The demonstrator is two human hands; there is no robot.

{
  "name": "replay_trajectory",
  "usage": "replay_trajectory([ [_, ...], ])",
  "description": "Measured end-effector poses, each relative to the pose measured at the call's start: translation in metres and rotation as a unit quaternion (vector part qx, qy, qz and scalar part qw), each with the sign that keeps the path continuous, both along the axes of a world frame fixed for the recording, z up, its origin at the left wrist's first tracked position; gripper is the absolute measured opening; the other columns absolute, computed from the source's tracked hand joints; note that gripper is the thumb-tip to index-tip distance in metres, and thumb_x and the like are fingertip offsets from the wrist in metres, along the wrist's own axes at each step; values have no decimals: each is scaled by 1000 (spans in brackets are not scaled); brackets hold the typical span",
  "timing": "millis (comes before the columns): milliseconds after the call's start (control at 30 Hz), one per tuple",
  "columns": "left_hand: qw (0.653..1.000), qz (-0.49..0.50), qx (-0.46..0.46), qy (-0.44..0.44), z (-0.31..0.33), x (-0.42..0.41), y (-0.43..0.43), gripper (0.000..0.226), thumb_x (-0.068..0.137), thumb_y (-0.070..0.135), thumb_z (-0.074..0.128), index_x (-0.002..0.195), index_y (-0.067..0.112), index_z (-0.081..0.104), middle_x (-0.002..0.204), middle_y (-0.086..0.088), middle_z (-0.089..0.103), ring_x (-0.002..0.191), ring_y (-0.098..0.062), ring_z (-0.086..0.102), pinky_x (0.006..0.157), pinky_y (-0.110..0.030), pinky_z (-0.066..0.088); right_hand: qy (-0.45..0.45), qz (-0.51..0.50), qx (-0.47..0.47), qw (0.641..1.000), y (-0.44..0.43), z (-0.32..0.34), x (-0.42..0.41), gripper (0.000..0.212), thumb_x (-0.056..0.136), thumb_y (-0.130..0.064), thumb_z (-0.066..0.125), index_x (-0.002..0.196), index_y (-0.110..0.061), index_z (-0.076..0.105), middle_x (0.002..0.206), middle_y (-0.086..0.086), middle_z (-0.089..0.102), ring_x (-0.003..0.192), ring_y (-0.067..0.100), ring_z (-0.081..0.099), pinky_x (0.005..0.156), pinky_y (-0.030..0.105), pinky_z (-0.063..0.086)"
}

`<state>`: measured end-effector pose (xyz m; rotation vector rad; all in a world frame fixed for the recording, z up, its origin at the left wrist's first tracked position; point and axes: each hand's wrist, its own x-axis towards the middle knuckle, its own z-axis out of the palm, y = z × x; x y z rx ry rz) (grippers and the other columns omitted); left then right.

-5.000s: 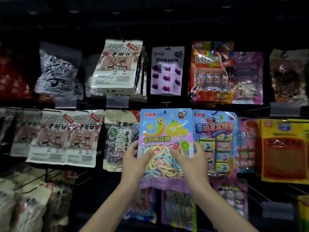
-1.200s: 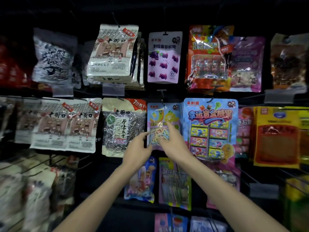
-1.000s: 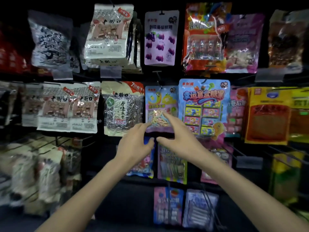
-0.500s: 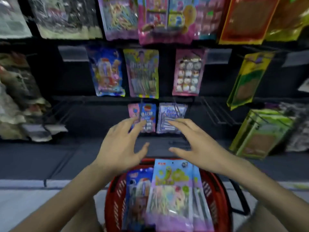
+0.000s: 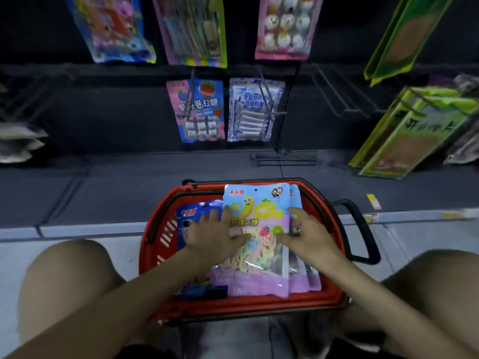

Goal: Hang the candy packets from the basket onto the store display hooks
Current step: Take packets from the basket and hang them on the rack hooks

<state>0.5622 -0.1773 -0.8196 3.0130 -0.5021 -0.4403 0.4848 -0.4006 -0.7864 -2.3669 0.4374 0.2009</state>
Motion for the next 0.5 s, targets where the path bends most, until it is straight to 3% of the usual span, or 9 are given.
replay_trajectory([
  [100,990,67,-101,73,-4,-2,-6,91,85,88,43,154,31,28,142,-9,53,129,-33,55,93,-44,47,19,-37,104,994,4,-7,-3,53,89,-20,81,123,-37,44,96,-16,69,83,-1,67,66,17,46],
  [200,972,112,-174,108,0,-4,-12,83,89,78,55,152,29,32,126,-3,57,121,-28,60,89,-37,46,14,-111,233,966,10,-12,-3,55,87,-11,83,130,-24,51,103,-2,75,90,12,75,74,25,57],
  [300,952,145,-239,124,-2,0,-12,80,81,75,62,143,30,40,112,11,66,102,-19,70,86,-37,57,12,-157,308,938,13,-12,-3,35,86,-6,83,113,-19,64,97,2,78,77,10,76,59,24,57],
  [333,940,159,-272,131,-2,1,-11,78,80,72,65,141,29,43,107,12,71,94,-17,73,83,-40,60,18,-163,324,932,14,-12,-2,29,86,-7,84,108,-17,69,98,6,79,79,13,77,61,30,60],
  [400,919,179,-329,126,0,4,-9,69,85,55,76,140,27,45,97,14,73,88,-15,74,81,-39,61,30,-172,352,920,13,-14,-1,26,83,-9,86,106,-11,75,102,11,80,89,27,79,78,48,63],
  [500,871,217,-423,126,10,8,-7,78,89,29,82,152,20,38,95,14,68,98,-16,70,73,-28,54,17,-187,398,898,13,-11,1,28,82,-7,85,109,-8,77,103,11,81,95,31,78,90,51,61],
])
